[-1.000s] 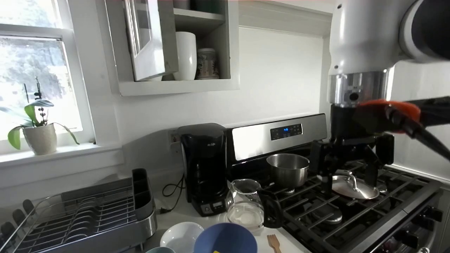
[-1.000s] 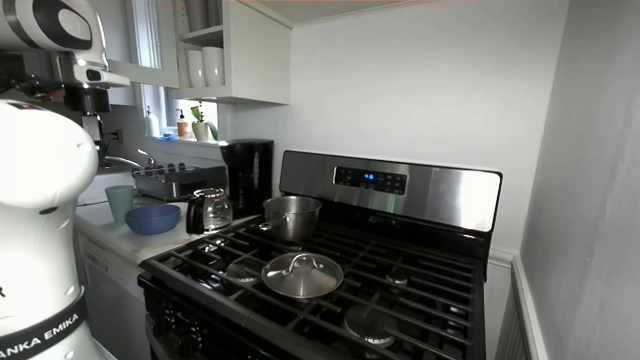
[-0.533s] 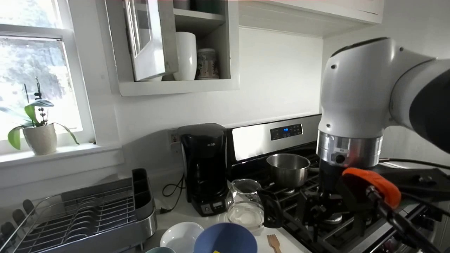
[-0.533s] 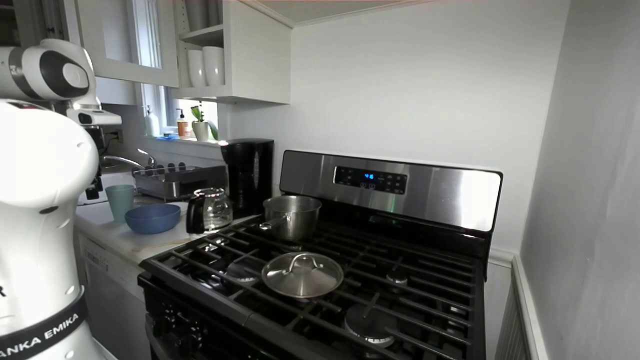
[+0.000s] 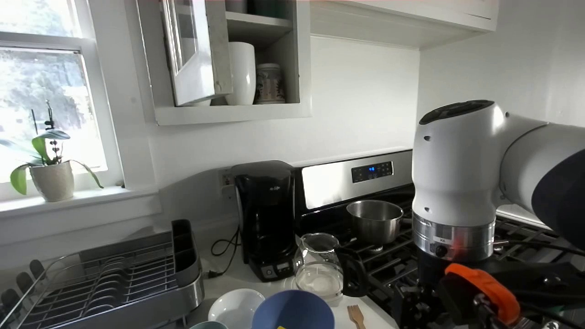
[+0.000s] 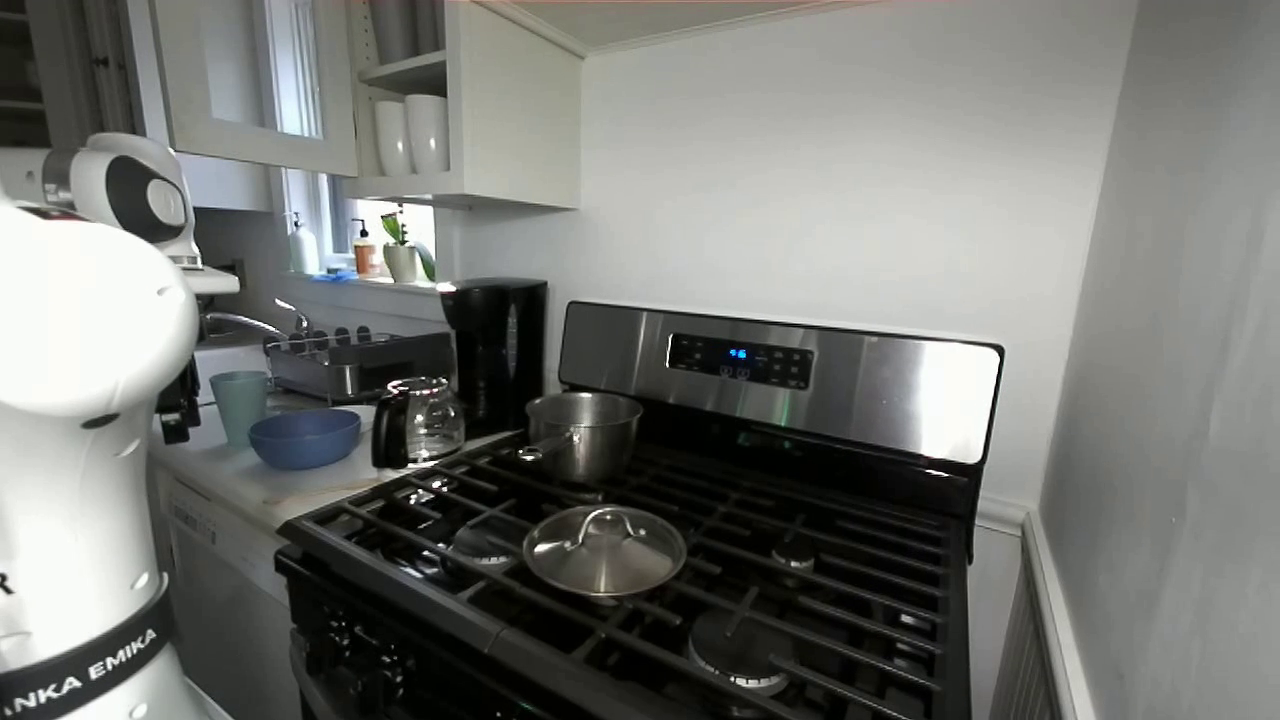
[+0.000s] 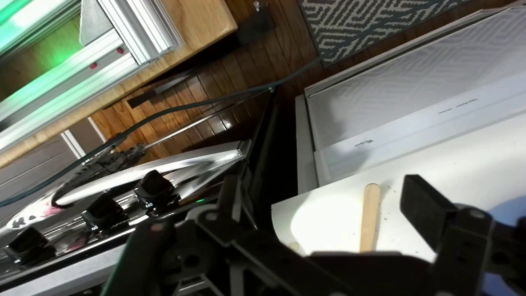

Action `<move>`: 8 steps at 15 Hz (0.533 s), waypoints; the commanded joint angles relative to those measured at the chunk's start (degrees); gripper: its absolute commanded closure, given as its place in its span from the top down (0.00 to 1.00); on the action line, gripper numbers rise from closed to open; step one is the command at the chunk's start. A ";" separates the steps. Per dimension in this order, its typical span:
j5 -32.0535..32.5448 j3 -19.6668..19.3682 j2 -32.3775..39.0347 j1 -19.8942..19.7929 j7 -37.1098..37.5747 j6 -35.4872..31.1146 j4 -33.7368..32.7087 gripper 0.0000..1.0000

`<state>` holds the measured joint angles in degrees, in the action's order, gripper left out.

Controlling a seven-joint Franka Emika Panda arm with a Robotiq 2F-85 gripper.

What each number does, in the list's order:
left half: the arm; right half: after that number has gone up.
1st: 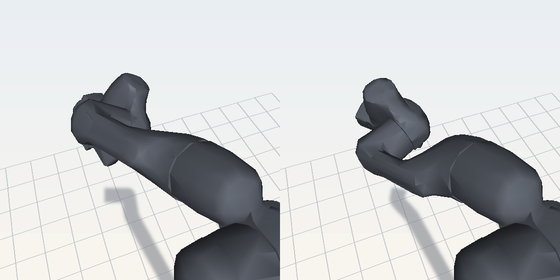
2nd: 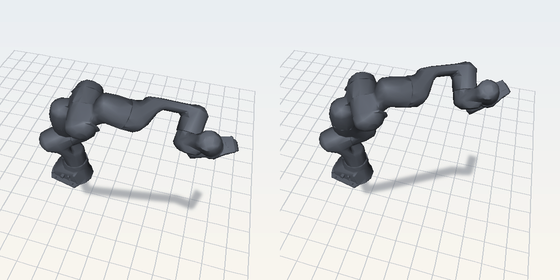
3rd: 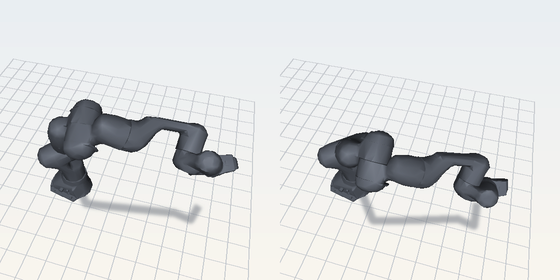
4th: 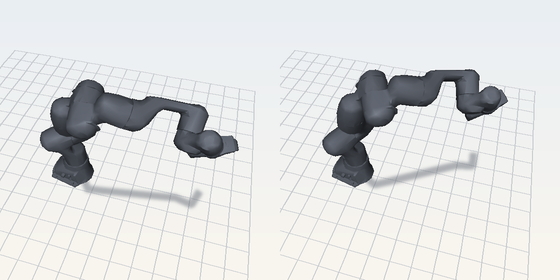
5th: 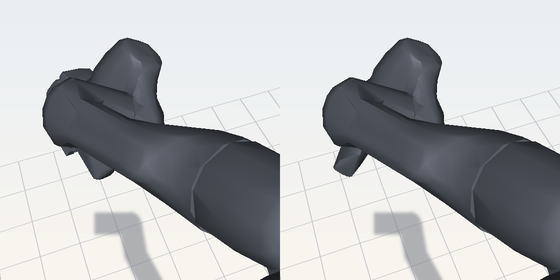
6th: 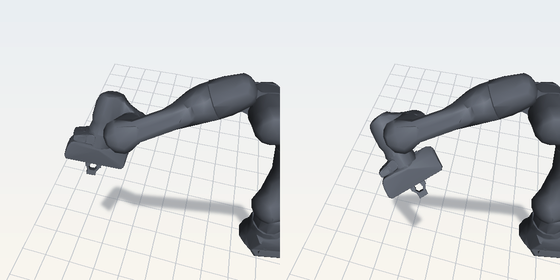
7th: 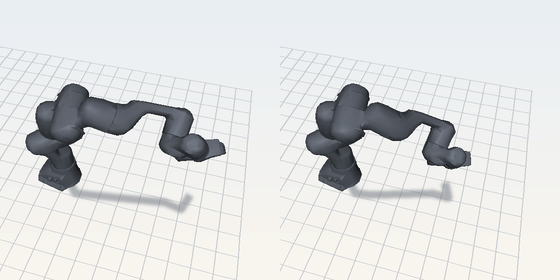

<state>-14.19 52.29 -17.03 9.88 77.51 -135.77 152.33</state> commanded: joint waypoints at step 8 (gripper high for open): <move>13.95 -2.21 9.88 -1.02 -1.04 -6.98 -1.49 1.00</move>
<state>-8.14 50.73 -13.83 10.54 76.43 -139.77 152.35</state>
